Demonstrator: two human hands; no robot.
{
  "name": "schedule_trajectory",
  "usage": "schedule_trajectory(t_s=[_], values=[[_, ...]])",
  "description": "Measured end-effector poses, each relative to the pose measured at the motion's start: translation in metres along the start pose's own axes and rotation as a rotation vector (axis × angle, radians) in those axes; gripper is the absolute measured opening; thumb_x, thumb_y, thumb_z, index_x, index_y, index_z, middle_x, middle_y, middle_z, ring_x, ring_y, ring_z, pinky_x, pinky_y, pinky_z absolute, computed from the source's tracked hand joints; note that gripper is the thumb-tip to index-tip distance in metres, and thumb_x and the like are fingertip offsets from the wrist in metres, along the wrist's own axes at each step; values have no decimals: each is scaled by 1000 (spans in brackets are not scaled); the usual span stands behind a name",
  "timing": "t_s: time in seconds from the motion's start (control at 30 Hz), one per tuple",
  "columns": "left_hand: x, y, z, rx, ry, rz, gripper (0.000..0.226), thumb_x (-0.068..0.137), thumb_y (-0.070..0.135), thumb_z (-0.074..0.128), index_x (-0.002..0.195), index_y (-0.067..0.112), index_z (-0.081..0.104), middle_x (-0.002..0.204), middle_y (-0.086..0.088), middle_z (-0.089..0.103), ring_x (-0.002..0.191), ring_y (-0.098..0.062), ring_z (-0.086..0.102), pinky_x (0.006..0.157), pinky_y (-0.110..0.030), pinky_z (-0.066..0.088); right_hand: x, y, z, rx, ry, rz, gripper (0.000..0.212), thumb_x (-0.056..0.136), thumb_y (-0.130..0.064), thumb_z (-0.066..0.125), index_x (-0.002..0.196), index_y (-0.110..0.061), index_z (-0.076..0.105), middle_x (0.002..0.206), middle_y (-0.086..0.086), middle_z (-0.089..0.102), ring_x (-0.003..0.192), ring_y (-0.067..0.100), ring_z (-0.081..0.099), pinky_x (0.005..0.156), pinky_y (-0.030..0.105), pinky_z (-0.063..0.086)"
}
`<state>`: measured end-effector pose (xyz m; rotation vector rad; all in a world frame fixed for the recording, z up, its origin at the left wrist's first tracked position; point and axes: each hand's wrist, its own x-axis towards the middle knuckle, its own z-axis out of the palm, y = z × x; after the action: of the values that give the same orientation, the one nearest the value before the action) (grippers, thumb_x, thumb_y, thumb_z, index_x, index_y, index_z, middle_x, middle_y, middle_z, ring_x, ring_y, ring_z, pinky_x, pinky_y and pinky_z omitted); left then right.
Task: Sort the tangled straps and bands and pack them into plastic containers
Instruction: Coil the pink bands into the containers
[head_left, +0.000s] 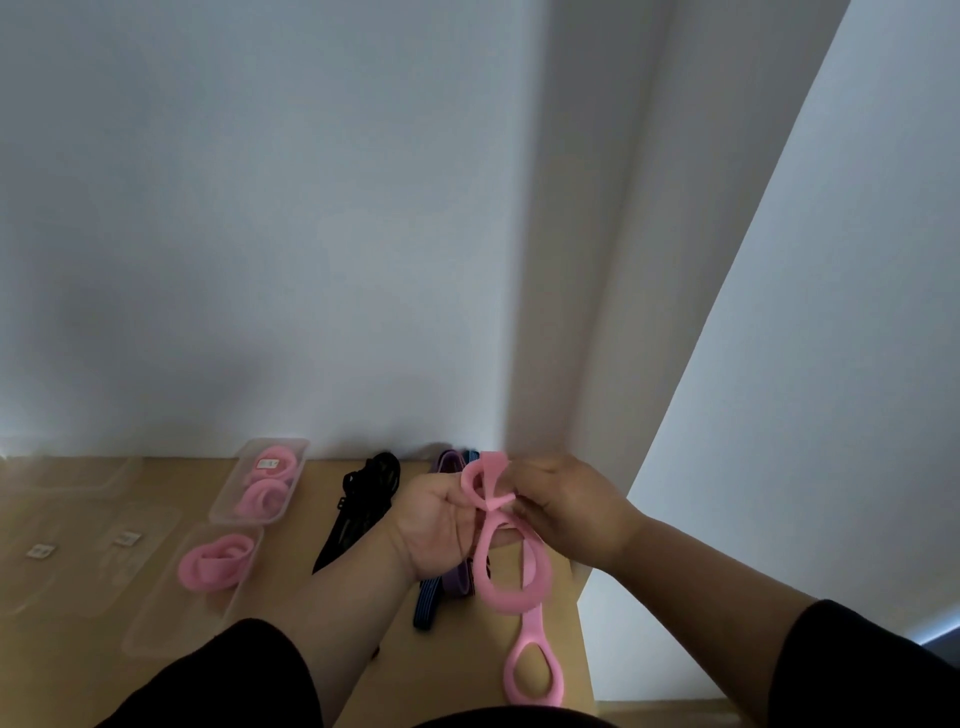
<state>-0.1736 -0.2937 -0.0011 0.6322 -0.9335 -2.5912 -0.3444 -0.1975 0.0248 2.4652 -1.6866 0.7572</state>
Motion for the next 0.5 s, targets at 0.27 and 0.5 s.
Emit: schedule_trajectory(t_s=[0.27, 0.5], values=[[8, -6, 15, 148, 167, 2, 29, 95, -6, 49, 105, 1, 75, 93, -21, 72, 76, -29, 71, 60, -37, 61, -11, 5, 4, 68, -61, -25, 21, 89, -21, 73, 110, -16, 74, 103, -2, 74, 90, 17, 67, 79, 37, 56], [13, -2, 11, 77, 318, 22, 33, 91, -14, 51, 114, -1, 71, 97, -26, 69, 76, -32, 68, 65, -39, 61, -35, 6, 7, 14, -67, -82, 56, 86, -6, 60, 140, -20, 55, 145, 2, 53, 134, 23, 50, 104, 38, 44]])
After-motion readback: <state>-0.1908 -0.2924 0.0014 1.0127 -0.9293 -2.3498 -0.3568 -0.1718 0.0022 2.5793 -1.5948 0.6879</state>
